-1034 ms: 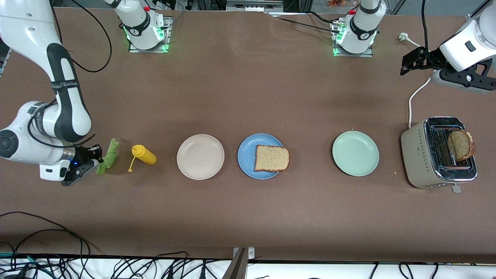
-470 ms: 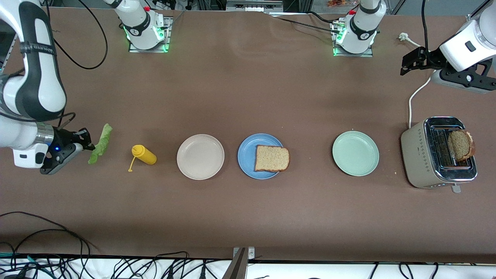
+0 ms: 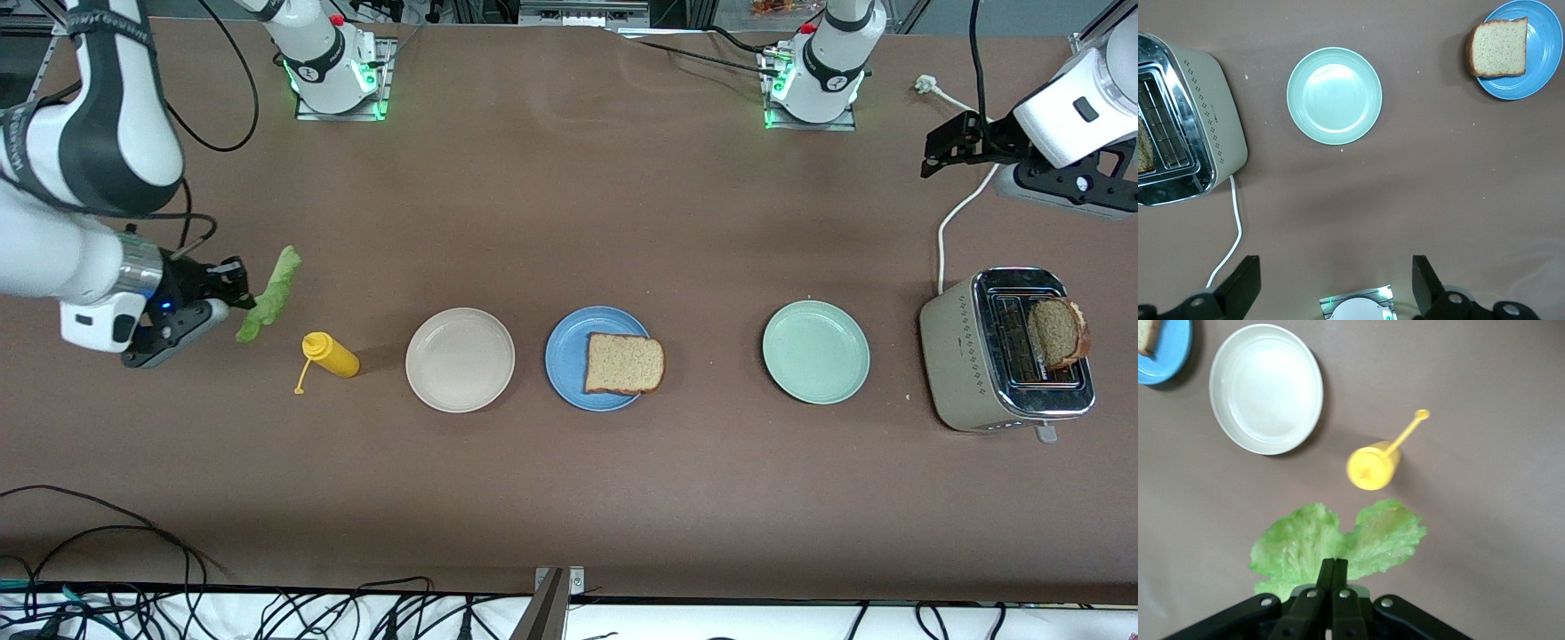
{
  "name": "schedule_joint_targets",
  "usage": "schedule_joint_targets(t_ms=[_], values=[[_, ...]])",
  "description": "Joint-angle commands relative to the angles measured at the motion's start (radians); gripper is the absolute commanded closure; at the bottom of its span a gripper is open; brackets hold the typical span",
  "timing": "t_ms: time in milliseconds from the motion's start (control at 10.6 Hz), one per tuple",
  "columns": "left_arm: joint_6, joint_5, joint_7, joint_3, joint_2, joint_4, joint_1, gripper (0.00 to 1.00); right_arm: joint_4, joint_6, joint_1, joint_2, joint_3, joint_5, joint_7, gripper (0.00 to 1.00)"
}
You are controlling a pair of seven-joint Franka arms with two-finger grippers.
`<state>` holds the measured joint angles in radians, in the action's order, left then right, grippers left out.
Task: Make sandwich in blue plate with both arms
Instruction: 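Lift the lettuce with the right gripper and carry it past the mustard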
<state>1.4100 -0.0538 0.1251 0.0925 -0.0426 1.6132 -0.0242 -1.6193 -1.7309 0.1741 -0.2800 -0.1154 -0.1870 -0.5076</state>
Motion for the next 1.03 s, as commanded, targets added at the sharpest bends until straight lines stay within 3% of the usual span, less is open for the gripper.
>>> schedule_joint_targets(t_ms=[0, 282, 470, 752, 940], values=[[-0.025, 0.006, 0.001, 0.001, 0.023, -0.042, 0.001, 0.00, 0.036, 0.079, 0.192, 0.024, -0.110, -0.047, 0.212, 1.00], [-0.025, 0.006, 0.001, 0.001, 0.023, -0.042, 0.000, 0.00, 0.059, 0.070, 0.356, -0.010, -0.176, -0.083, 0.395, 1.00], [-0.025, 0.006, 0.001, 0.001, 0.023, -0.042, 0.000, 0.00, 0.163, 0.080, 0.511, -0.094, -0.269, -0.092, 0.502, 1.00], [-0.025, 0.006, 0.001, 0.001, 0.023, -0.042, 0.000, 0.00, 0.295, 0.080, 0.683, -0.236, -0.383, -0.221, 0.690, 1.00], [-0.025, 0.005, 0.001, 0.001, 0.023, -0.042, -0.002, 0.00, 0.399, 0.073, 0.741, -0.344, -0.397, -0.249, 0.837, 1.00]])
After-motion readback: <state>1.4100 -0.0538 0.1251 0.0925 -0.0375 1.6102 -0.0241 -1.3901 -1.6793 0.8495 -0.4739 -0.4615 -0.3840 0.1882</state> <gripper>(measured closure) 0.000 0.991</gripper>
